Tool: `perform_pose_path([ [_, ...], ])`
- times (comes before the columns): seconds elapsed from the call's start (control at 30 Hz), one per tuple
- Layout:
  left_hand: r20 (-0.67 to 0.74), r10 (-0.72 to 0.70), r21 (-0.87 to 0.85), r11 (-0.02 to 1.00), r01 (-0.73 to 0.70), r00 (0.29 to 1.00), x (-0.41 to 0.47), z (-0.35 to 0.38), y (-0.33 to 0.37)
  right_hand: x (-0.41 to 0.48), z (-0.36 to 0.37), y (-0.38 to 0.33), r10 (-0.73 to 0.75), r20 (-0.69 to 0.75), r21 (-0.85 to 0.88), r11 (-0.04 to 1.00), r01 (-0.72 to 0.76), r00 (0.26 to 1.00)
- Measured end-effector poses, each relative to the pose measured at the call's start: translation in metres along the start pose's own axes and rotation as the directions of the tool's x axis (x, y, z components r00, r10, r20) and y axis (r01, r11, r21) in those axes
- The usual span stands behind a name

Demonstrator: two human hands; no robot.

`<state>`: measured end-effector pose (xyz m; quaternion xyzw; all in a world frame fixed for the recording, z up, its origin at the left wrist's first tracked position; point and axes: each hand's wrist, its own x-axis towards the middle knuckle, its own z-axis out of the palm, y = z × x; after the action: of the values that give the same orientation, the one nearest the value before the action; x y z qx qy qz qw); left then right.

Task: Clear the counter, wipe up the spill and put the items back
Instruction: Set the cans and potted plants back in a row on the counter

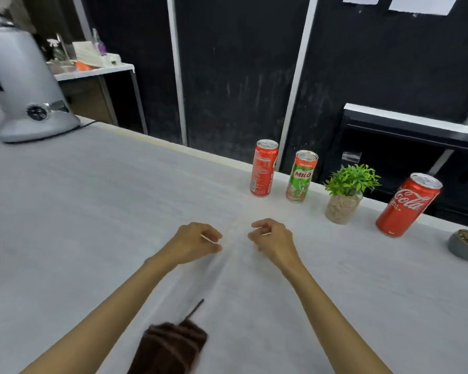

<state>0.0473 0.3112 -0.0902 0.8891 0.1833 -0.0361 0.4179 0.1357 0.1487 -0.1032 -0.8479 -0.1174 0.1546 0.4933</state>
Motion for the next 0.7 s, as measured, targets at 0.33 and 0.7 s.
perform_pose_path([
  [0.33, 0.095, 0.029, 0.312, 0.948, -0.057, 0.995, -0.136, 0.005, -0.054, -0.117, 0.076, -0.028, -0.013, 0.633, -0.438, 0.818, 0.372, 0.774],
  [0.7, -0.320, -0.237, -0.227, 0.959, 0.169, 0.917, -0.241, -0.012, -0.117, -0.161, 0.146, -0.096, -0.139, 0.864, -0.314, 0.603, 0.734, 0.484],
])
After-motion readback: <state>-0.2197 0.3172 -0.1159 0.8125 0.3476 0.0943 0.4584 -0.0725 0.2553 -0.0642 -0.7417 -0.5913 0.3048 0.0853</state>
